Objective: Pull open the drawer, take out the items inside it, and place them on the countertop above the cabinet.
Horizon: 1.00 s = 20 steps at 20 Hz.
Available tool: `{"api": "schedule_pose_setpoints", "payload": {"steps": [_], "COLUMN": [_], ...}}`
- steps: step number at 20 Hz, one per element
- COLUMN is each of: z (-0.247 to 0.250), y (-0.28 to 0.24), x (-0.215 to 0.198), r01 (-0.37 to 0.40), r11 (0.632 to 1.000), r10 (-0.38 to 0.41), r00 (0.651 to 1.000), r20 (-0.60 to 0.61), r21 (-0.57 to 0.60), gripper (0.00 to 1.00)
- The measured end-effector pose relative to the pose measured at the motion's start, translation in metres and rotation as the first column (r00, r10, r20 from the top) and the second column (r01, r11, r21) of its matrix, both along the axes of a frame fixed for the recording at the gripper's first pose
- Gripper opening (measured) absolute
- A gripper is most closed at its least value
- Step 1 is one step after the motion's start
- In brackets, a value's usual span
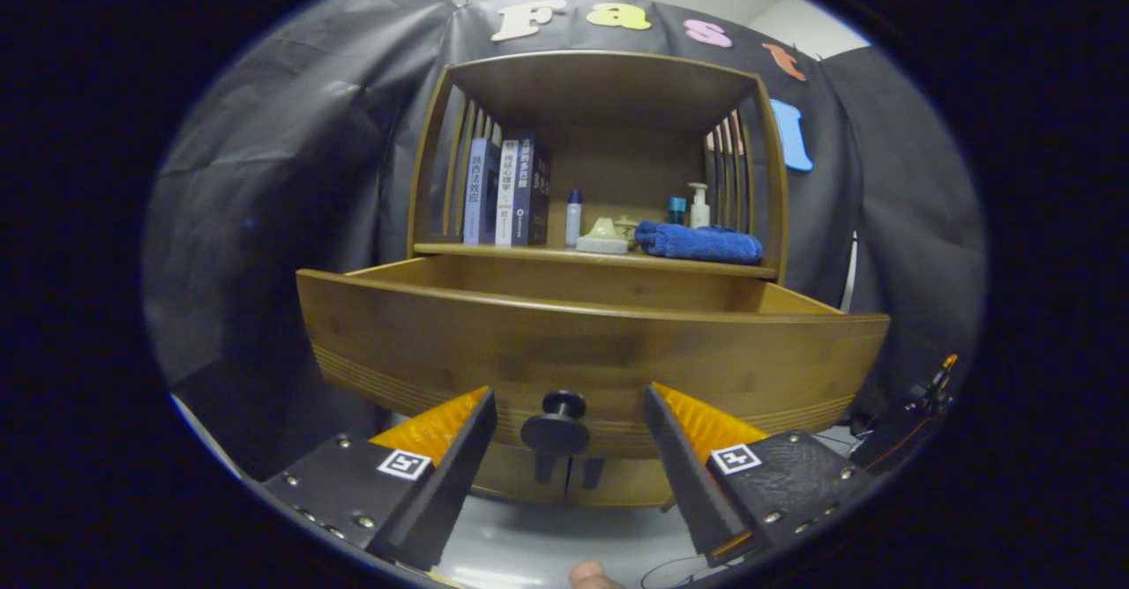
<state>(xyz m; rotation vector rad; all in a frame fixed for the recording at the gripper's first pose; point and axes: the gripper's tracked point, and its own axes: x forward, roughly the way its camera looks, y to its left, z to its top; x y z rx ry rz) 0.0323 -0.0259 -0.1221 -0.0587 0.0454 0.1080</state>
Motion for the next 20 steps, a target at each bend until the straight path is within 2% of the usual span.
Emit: {"api": "schedule_pose_setpoints", "payload": {"steps": [4, 9, 15, 18, 20], "z": [0.005, 0.003, 0.014, 0.013, 0.015], "y": [-0.007, -0.001, 0.005, 0.008, 0.010], "x": [0.016, 0.034, 0.075, 0.095, 0.108], "r01": [0.114, 0.117, 0.113, 0.120, 0.118], "r11": [0.993, 0.993, 0.993, 0.993, 0.993], "r10": [-0.115, -0.119, -0.117, -0.116, -0.118], "r00": [0.993, 0.990, 0.980, 0.975, 0.973], "r20": [0.040, 0.077, 0.162, 0.189, 0.197], "r21": [0.023, 0.027, 0.031, -0.009, 0.012], "gripper": [0.97, 0.99, 0.99, 0.99, 0.99]}}
